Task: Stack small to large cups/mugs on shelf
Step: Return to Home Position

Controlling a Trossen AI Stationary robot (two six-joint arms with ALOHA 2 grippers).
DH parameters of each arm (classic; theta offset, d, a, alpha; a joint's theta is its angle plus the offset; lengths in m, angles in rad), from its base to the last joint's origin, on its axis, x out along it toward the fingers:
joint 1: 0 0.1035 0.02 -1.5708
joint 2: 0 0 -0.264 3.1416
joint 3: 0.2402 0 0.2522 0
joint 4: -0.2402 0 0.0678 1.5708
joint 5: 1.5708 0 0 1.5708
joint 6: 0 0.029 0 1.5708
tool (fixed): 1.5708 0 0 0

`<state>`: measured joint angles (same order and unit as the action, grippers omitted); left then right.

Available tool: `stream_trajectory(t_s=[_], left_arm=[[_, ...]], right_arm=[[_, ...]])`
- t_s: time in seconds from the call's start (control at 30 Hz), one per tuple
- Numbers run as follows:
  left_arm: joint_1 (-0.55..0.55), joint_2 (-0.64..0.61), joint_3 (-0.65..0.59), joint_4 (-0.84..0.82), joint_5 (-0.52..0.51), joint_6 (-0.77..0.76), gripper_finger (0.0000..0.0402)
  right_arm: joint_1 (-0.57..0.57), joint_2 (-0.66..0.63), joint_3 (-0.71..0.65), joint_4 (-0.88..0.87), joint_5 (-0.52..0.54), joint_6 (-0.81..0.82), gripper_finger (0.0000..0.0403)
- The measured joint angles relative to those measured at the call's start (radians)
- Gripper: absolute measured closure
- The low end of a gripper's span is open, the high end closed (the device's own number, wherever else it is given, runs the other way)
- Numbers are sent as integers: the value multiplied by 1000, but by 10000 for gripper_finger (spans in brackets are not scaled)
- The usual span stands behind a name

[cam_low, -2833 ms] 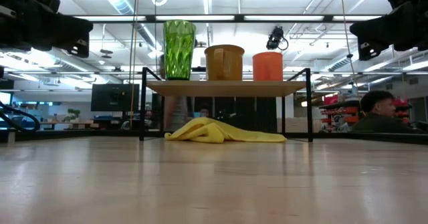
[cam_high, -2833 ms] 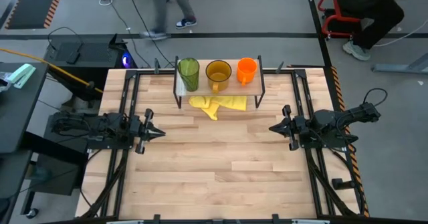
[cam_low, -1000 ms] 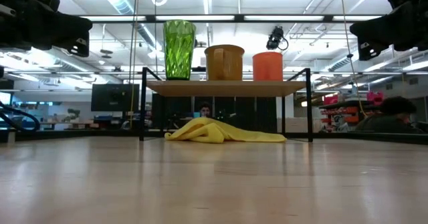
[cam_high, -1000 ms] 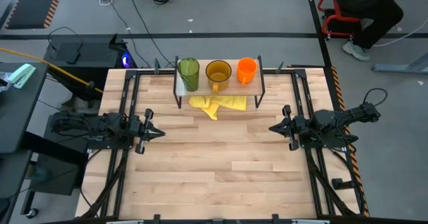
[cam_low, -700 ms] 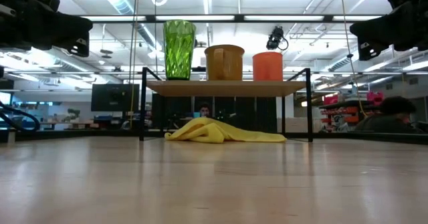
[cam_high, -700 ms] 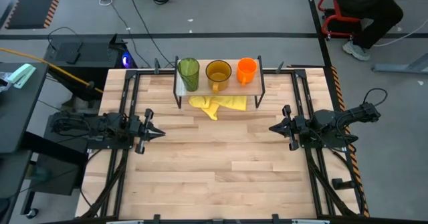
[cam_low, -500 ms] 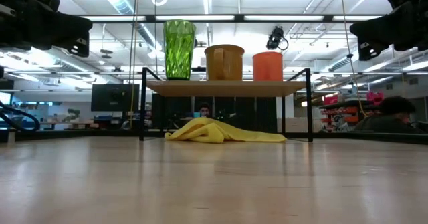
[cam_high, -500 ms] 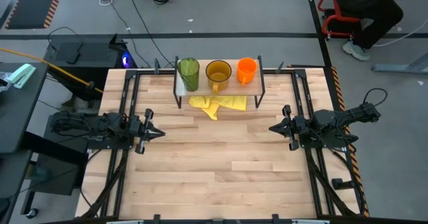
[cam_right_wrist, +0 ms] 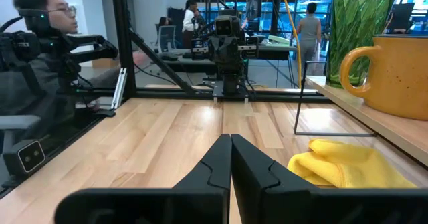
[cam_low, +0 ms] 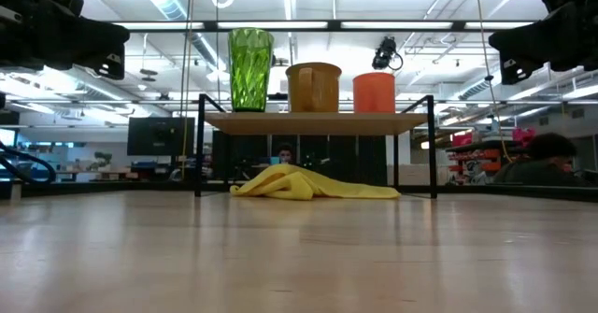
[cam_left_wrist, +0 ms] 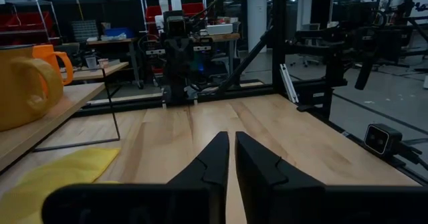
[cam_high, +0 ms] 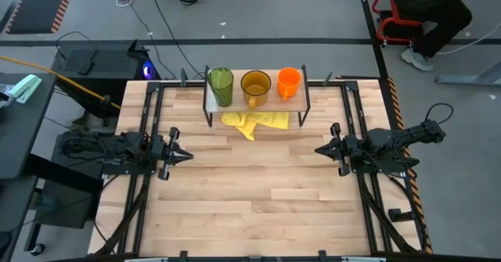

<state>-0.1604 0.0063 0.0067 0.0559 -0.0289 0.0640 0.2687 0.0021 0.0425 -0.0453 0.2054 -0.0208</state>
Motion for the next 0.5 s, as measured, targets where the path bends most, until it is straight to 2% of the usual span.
stream_trajectory(t_s=[0.5], left_arm=[[0, 0, 0, 0, 0, 0, 373]], right_arm=[[0, 0, 0, 0, 0, 0, 387]])
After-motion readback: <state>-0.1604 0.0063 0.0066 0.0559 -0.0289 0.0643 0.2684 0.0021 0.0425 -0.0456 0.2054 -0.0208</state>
